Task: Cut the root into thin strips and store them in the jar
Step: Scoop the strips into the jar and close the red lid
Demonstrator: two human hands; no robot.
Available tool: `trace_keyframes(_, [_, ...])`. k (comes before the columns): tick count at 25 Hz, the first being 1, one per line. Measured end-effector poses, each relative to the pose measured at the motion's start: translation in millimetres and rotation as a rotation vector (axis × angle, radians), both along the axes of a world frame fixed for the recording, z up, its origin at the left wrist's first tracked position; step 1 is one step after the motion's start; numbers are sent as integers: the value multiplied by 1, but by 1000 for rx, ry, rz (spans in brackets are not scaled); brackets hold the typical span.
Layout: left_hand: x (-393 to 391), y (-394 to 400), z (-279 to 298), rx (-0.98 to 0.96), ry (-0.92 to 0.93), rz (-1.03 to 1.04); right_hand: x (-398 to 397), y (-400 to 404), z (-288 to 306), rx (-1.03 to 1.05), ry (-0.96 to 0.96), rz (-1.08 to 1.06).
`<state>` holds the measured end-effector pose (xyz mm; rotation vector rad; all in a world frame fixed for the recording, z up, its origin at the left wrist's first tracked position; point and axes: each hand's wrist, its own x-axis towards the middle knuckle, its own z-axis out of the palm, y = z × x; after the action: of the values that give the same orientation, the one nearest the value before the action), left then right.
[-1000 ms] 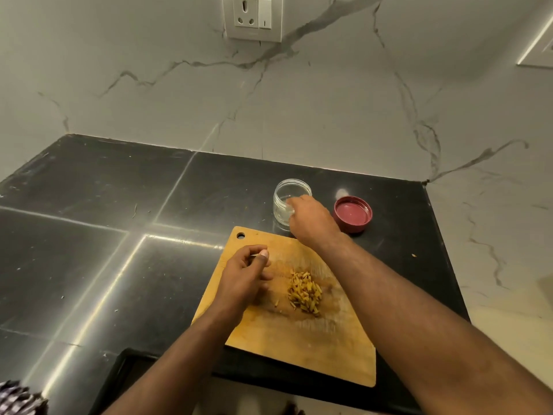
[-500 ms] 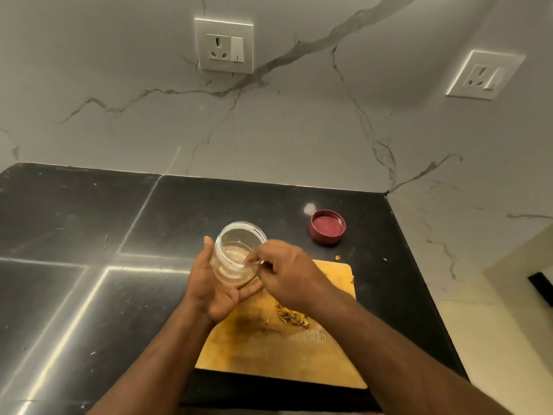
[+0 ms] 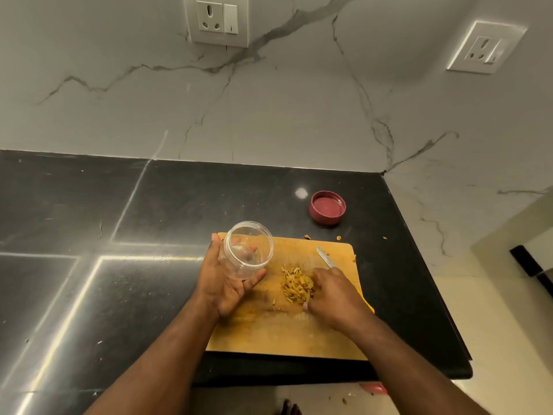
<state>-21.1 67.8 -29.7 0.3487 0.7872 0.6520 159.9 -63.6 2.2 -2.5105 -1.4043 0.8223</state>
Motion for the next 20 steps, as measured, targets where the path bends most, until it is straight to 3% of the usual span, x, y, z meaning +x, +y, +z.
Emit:
trace_keyframes(10, [-1,2,-6,11,-5,6,-6,25,5,166,-7,140])
trace_keyframes(15, [-1,2,-8,18,-12,8,-29,34,-10,81,-141,373])
trace_keyframes(20, [0,2,-9,18,-9,16,-15,20,-11,117,-175,418])
